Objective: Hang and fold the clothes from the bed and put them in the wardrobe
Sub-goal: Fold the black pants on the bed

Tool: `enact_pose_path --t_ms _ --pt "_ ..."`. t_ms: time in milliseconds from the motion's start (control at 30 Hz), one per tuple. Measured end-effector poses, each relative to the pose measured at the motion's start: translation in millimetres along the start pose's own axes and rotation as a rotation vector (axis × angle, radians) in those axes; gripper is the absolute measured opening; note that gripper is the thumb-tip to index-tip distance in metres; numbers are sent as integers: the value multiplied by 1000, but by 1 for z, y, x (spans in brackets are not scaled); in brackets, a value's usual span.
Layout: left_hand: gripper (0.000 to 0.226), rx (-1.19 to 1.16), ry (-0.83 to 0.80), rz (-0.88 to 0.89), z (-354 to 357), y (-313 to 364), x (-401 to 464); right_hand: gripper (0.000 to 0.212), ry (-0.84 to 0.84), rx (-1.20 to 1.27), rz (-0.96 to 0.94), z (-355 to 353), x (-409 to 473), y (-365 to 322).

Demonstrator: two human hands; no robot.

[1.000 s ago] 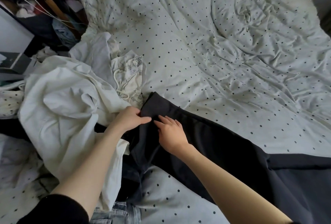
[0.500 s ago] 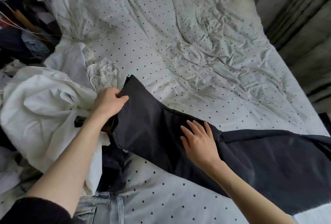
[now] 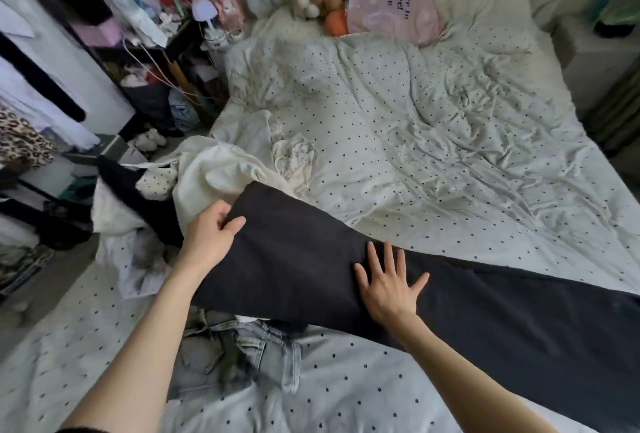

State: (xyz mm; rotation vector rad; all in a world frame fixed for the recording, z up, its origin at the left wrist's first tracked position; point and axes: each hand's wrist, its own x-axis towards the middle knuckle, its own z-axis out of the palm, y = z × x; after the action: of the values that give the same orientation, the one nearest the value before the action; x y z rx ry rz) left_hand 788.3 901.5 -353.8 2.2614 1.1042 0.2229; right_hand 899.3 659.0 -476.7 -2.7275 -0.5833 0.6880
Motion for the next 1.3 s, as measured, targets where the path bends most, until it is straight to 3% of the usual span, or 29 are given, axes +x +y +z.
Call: enact_pose_path --t_ms 67,200,300,367,467,600,667,733,800,833,933,1000,1067,1167,1300 --pt "9 32 -12 -62 8 -21 -13 58 37 12 -23 12 -12 -2" --pt "32 11 -28 -168 27 -47 -31 59 13 -47 -112 43 -33 2" --pt "36 63 74 -97 36 -39 -37 60 -136 -158 -203 58 -38 11" --pt "34 63 89 -24 44 -22 -45 57 -228 -93 -211 56 -38 16" --pt "33 24 69 88 65 14 -65 45 -171 334 -136 37 -44 23" --pt "35 -2 -31 263 124 63 -97 46 -135 1182 235 3 -54 63" --pt "40 5 -198 327 164 77 -111 47 -115 1342 312 -6 -57 91" --pt "51 62 -506 292 201 79 -122 48 -107 1380 343 -8 -58 114" --pt "55 125 -735 251 228 69 -129 46 -151 1359 353 -5 -61 127" --pt "51 127 -718 243 234 61 -130 42 -175 1330 341 -4 -62 128" --pt "40 77 -326 177 229 31 -120 31 -171 1154 239 1 -64 121" --pt "43 147 -177 78 222 8 -104 40 -90 909 175 8 -64 115" --pt "51 150 -261 -70 214 -10 -88 45 3 710 130 16 -64 105" --pt "59 -70 -465 -278 220 -24 -76 47 109 319 -2 32 -64 95" --pt "40 -314 -454 -403 226 -25 -70 48 113 -60 -225 48 -61 94"
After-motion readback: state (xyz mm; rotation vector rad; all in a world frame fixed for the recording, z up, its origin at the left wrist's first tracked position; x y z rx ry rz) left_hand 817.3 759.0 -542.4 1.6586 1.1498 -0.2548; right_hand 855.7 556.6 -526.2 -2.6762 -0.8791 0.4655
